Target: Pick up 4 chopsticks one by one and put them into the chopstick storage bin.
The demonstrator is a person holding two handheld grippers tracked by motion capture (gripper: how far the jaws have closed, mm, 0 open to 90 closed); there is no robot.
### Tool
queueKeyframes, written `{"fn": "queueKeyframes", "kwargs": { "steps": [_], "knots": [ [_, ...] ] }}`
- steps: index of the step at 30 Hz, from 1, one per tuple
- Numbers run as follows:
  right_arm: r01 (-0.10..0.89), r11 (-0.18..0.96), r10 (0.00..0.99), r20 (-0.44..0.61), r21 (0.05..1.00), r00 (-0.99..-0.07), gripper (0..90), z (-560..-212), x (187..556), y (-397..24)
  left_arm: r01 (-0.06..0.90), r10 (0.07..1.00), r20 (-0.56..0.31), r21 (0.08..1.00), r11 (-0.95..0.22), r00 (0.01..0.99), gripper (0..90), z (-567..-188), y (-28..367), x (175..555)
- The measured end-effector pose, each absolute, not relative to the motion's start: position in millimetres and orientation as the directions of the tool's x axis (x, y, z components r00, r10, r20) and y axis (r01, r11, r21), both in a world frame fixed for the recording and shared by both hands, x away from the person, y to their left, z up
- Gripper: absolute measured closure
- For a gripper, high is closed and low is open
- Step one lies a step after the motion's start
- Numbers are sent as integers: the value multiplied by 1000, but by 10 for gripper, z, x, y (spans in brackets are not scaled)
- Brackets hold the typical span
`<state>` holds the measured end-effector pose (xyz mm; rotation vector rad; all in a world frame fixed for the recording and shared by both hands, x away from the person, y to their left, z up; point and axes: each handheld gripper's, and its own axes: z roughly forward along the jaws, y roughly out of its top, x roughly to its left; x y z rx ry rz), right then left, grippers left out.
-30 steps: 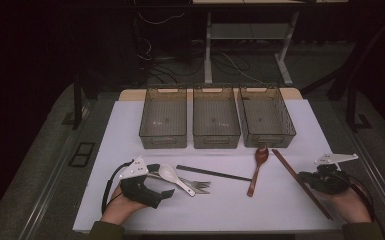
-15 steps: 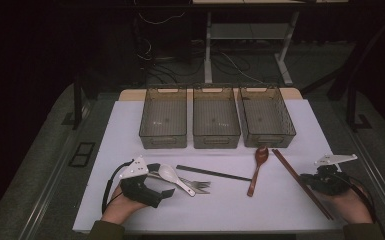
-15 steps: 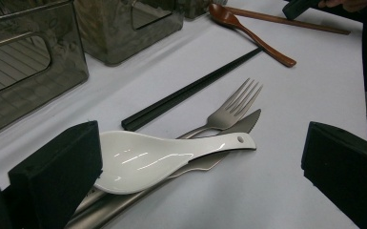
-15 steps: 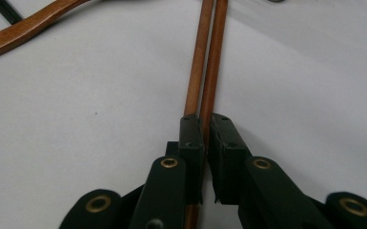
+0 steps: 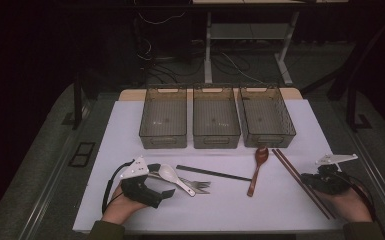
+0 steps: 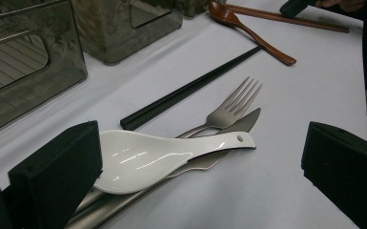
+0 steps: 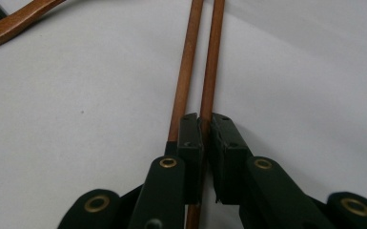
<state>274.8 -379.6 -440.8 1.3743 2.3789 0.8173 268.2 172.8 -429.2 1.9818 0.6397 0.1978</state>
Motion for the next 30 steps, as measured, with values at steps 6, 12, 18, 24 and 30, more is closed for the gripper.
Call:
{"fn": "queueKeyframes", "kwargs": {
  "steps": [6,12,18,24,30],
  "knots": [
    [718,379,869,43,583,-494,831,-4403,2747,-3773,349,512,-127,864,-363,849,0,-4292,1720,2675],
    [723,370,871,54,584,-489,839,-4402,2761,-3790,349,512,-127,863,-364,849,0,-4292,1724,2673],
    [725,365,883,30,585,-468,839,-4397,2775,-3810,350,514,-128,863,-364,848,0,-4294,1725,2671],
    [702,385,877,1,599,-481,828,-4418,2752,-3796,350,512,-128,862,-366,850,0,-4296,1718,2669],
    [709,377,879,10,596,-476,841,-4416,2752,-3802,348,510,-126,863,-367,851,0,-4293,1719,2667]
  ]
}}
